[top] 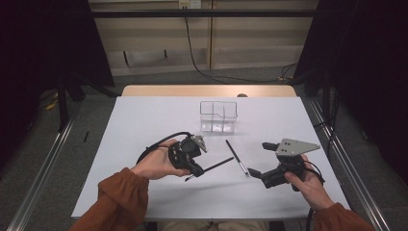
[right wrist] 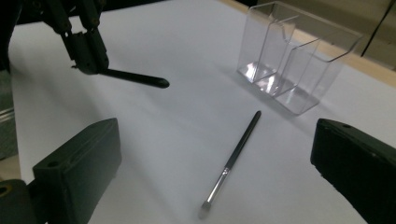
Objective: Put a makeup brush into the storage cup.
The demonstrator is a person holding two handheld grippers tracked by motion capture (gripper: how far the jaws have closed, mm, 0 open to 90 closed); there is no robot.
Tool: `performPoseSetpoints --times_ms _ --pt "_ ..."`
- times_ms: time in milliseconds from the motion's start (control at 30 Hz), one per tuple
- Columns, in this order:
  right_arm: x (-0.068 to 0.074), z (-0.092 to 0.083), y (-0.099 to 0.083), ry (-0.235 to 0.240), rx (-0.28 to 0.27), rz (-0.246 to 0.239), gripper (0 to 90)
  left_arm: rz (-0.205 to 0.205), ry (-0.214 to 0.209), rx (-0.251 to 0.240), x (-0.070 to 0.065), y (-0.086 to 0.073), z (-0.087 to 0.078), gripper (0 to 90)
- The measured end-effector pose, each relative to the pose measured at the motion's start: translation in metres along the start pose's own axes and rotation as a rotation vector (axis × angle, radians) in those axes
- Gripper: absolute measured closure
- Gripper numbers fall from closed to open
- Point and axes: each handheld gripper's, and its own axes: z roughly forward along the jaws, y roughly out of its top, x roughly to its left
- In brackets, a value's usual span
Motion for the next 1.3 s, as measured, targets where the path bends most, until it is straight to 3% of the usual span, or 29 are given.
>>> performPoseSetpoints --times_ms 200,467,567,667,867,967,1033,1300 --pt "-0.001 0.011 0.017 0.084 0.142 -0.042 3.9 0.02 -0.019 0.049 -0.002 0.001 0.005 84.5" --pt "-0.005 0.026 0.031 0.217 0.322 -0.09 4.2 0.026 -0.028 0.065 -0.003 0.002 0.007 84.4" --pt "-0.005 0.032 0.032 0.256 0.36 -0.104 7.0 0.034 -0.031 0.081 -0.004 0.003 0.009 84.4" --pt "-0.004 0.039 0.033 0.329 0.404 -0.141 4.8 0.026 -0.035 0.088 -0.005 0.004 0.01 84.4" --pt "0.0 0.05 0.043 0.361 0.487 -0.187 8.3 0.042 -0.038 0.112 -0.006 0.005 0.012 84.4" --pt "0.0 0.056 0.047 0.404 0.525 -0.191 14.0 0.042 -0.045 0.113 -0.006 0.006 0.013 84.4" --pt "0.0 0.06 0.049 0.397 0.556 -0.204 14.8 0.038 -0.04 0.108 -0.007 0.005 0.013 84.4" --pt "0.003 0.069 0.053 0.445 0.591 -0.215 27.2 0.051 -0.04 0.122 -0.007 0.006 0.015 84.3"
